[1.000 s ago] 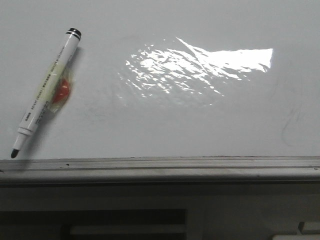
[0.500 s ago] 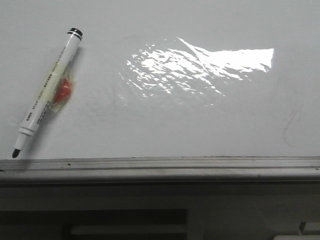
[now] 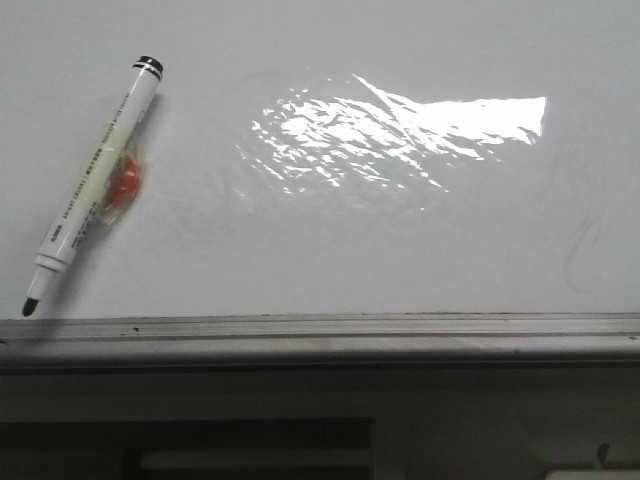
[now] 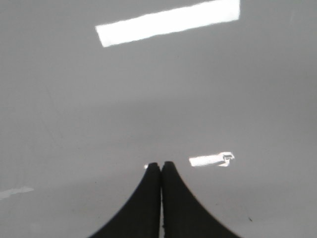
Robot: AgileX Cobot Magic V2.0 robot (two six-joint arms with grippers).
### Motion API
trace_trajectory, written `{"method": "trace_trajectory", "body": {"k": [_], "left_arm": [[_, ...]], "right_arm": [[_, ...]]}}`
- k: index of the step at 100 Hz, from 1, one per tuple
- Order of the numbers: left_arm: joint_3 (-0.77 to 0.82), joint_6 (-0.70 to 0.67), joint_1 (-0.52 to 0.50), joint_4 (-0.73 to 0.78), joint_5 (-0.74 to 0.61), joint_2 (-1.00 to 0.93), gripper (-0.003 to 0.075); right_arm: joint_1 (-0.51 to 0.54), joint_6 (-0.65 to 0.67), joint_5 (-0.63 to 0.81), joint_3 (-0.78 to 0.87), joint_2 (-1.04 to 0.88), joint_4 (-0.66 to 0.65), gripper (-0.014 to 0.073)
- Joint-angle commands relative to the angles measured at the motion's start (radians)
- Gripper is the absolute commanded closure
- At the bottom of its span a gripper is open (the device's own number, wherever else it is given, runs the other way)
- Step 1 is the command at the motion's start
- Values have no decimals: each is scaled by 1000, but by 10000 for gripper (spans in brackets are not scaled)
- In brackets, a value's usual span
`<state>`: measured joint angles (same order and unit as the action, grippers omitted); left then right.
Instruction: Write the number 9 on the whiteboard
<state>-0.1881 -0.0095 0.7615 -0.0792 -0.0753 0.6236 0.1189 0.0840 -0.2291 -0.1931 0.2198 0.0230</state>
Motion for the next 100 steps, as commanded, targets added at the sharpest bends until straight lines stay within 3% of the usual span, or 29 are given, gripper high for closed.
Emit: {"method": "trace_trajectory", "body": {"k": [1,26,61,75,90,100], "left_arm": [[-35,-1,20,0,-154,72,355],[-35,-4,20,-23,-308,257,355],[-35,-10,20,-17,-404,394,364],[-35,-10,20,-17,-407,415,500],[-35,-10,20,-17,-409,417,743],[-35,-10,20,-17,-410,417,741]], "right_arm": [[0,-2,70,-23,18,1,655],[0,-2,60,-23,18,1,655],[0,-2,58,-23,18,1,655],[0,-2,58,-23,18,1,655],[-93,-4,28,-25,24,-1,655],[-234,-22,-32,-53,74,-15,655]]}}
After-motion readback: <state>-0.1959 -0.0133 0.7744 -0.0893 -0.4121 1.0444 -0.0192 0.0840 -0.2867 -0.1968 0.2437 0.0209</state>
